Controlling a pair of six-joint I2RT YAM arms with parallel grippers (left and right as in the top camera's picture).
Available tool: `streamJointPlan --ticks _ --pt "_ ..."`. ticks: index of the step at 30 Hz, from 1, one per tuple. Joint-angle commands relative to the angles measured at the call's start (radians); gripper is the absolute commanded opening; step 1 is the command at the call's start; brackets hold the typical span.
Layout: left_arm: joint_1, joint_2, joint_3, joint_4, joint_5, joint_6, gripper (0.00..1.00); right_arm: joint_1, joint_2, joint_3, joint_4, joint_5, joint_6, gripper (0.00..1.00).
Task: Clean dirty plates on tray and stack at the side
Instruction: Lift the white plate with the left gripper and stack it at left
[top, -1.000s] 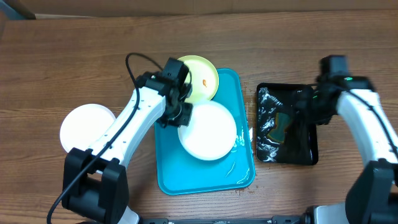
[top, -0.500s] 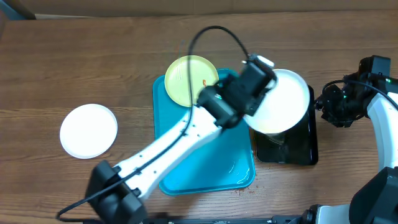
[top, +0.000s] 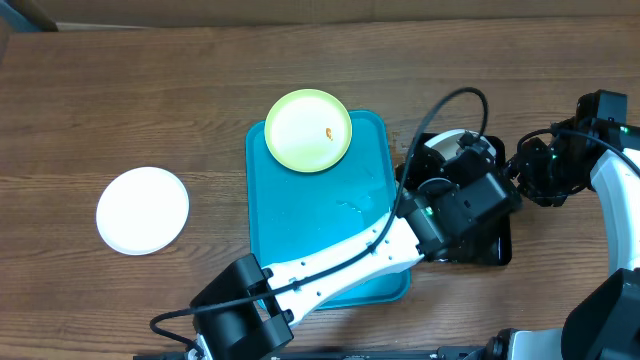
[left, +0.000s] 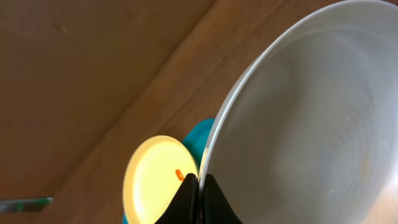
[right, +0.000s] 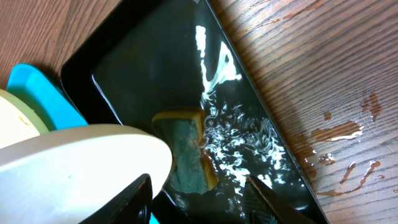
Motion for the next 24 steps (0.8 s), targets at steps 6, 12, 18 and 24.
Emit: streamJointPlan --ticks 6,12,18,24 --pt "-0.014 -0.014 0.021 0.087 -0.301 0.147 0.04 0.003 -0.015 0.013 0.005 -0.005 -0.007 0.5" --pt "-0.06 -0.014 0.021 0.18 -0.336 0.256 0.04 0.003 -0.015 0.013 0.006 -0.005 -0.007 0.53" --pt "-0.063 -0.019 0.021 0.229 -0.396 0.216 0.04 0.003 -0.015 0.013 0.002 -0.005 -0.007 0.54" --pt "-0.02 -0.076 0.022 -0.029 -0.204 -0.124 0.04 0.003 -0.015 0.013 -0.008 -0.005 -0.008 0.54"
